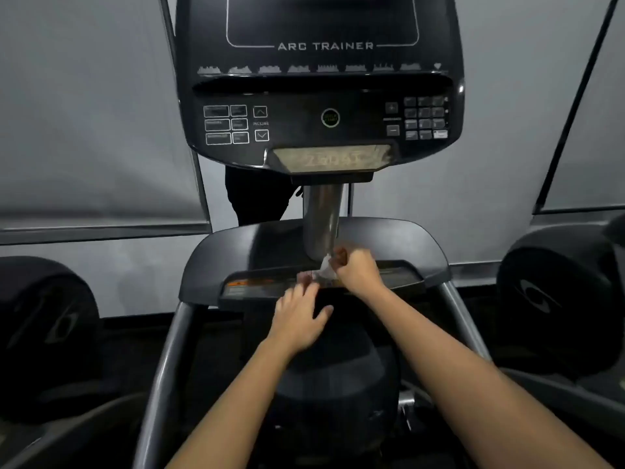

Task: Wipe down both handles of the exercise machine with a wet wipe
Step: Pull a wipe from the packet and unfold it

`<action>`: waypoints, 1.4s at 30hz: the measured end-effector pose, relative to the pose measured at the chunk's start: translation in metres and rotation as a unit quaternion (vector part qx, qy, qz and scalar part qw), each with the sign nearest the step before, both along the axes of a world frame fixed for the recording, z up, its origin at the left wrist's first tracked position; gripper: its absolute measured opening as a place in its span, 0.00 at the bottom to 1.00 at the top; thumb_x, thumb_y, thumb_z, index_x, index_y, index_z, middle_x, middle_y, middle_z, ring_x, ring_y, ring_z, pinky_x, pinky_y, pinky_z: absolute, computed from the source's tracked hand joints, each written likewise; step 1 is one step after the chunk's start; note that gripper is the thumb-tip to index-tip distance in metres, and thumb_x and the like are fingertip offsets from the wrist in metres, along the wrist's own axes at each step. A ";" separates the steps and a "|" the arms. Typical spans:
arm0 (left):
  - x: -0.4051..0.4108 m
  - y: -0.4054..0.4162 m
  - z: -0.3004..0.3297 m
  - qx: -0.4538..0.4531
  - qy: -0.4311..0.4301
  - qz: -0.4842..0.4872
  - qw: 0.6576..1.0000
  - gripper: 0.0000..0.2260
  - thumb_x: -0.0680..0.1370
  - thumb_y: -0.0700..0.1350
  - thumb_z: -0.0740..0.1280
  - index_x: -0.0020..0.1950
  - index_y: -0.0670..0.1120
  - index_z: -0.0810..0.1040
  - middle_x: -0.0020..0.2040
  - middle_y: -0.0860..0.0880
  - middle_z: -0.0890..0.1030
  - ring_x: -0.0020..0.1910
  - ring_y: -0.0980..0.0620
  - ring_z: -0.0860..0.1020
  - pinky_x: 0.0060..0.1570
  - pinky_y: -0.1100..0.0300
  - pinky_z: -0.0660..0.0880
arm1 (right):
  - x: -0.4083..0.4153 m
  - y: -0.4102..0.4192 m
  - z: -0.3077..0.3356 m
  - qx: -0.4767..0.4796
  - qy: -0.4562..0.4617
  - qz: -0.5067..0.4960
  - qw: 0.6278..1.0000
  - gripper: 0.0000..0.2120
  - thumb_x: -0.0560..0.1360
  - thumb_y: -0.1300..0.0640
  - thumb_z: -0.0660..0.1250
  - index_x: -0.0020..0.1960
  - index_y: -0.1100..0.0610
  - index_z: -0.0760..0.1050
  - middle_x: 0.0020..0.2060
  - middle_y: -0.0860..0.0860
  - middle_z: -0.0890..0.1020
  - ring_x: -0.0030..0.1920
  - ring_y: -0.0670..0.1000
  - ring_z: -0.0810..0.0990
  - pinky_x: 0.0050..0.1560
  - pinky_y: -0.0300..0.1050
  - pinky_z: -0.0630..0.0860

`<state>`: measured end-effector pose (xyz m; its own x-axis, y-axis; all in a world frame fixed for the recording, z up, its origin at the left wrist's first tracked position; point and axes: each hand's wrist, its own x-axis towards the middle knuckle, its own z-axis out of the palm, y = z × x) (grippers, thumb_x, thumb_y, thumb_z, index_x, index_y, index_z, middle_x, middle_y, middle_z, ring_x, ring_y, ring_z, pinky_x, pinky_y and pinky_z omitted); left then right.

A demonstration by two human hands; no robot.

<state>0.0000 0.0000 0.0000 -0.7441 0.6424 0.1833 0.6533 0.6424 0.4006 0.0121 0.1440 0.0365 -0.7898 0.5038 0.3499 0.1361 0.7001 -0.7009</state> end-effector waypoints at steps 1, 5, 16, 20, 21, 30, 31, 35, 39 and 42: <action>-0.004 0.004 -0.004 -0.022 0.005 0.002 1.000 0.25 0.80 0.56 0.56 0.75 0.52 0.55 0.76 0.47 0.57 0.72 0.44 0.61 0.69 0.49 0.57 | -0.009 0.002 -0.002 -0.013 -0.010 0.006 1.000 0.08 0.75 0.57 0.66 0.52 0.59 0.76 0.49 0.57 0.82 0.51 0.57 0.80 0.49 0.45 0.74; -0.010 0.014 -0.015 -0.050 0.054 0.025 0.997 0.26 0.80 0.57 0.54 0.76 0.53 0.51 0.78 0.48 0.52 0.75 0.44 0.55 0.72 0.49 0.51 | -0.029 0.008 -0.011 -0.015 -0.100 0.004 0.995 0.14 0.72 0.49 0.70 0.52 0.56 0.75 0.46 0.51 0.80 0.49 0.53 0.79 0.46 0.43 0.72; -0.010 0.010 -0.020 -0.055 0.101 0.019 0.993 0.24 0.80 0.57 0.53 0.75 0.54 0.55 0.76 0.50 0.58 0.75 0.48 0.54 0.73 0.48 0.42 | -0.048 0.003 -0.020 0.044 -0.087 -0.095 0.991 0.10 0.76 0.55 0.63 0.57 0.55 0.71 0.54 0.52 0.74 0.52 0.57 0.79 0.45 0.48 0.72; -0.012 0.011 -0.021 -0.060 0.104 0.022 0.992 0.24 0.80 0.58 0.52 0.75 0.54 0.55 0.76 0.50 0.59 0.75 0.48 0.55 0.73 0.46 0.42 | -0.049 0.008 -0.018 0.098 -0.097 -0.092 0.986 0.11 0.76 0.54 0.64 0.56 0.57 0.72 0.56 0.53 0.74 0.54 0.55 0.76 0.47 0.47 0.72; -0.012 0.011 -0.021 -0.060 0.107 0.024 0.992 0.24 0.80 0.58 0.52 0.75 0.54 0.56 0.75 0.51 0.59 0.75 0.48 0.56 0.73 0.46 0.42 | -0.049 0.010 -0.016 0.113 -0.096 -0.080 0.986 0.10 0.75 0.53 0.65 0.54 0.57 0.74 0.55 0.52 0.74 0.53 0.54 0.75 0.47 0.46 0.71; -0.015 0.010 -0.018 -0.105 0.152 0.021 0.983 0.25 0.80 0.59 0.51 0.76 0.55 0.54 0.74 0.50 0.62 0.73 0.47 0.60 0.72 0.44 0.37 | -0.048 0.022 -0.010 -0.009 -0.078 -0.040 0.996 0.12 0.73 0.51 0.67 0.32 0.51 0.72 0.47 0.56 0.81 0.41 0.55 0.81 0.43 0.46 0.78; -0.015 0.010 -0.018 -0.116 0.159 0.017 0.980 0.25 0.80 0.60 0.50 0.76 0.56 0.52 0.74 0.49 0.62 0.73 0.46 0.60 0.72 0.44 0.36 | -0.047 0.023 -0.010 -0.016 -0.080 -0.037 0.996 0.12 0.73 0.51 0.67 0.32 0.51 0.73 0.47 0.56 0.80 0.41 0.55 0.81 0.42 0.45 0.77; -0.016 0.012 -0.014 -0.137 0.176 0.013 0.975 0.25 0.80 0.61 0.49 0.76 0.57 0.52 0.74 0.48 0.62 0.73 0.44 0.61 0.71 0.42 0.33 | -0.040 0.024 -0.007 -0.042 -0.042 -0.006 0.998 0.04 0.74 0.55 0.65 0.40 0.53 0.76 0.51 0.58 0.80 0.49 0.56 0.80 0.48 0.45 0.75; -0.016 0.012 -0.013 -0.158 0.186 0.007 0.970 0.25 0.80 0.61 0.48 0.76 0.56 0.53 0.75 0.48 0.61 0.74 0.45 0.58 0.71 0.43 0.33 | -0.023 0.023 0.010 -0.100 0.080 0.007 0.992 0.06 0.75 0.64 0.62 0.45 0.55 0.74 0.52 0.59 0.78 0.53 0.57 0.76 0.53 0.43 0.73; -0.016 0.010 -0.018 -0.157 0.187 0.003 0.970 0.27 0.79 0.62 0.48 0.77 0.56 0.52 0.76 0.47 0.58 0.75 0.45 0.54 0.71 0.44 0.33 | -0.014 0.021 0.037 -0.192 0.171 0.000 0.966 0.07 0.75 0.69 0.60 0.47 0.63 0.75 0.41 0.56 0.77 0.43 0.52 0.75 0.38 0.29 0.71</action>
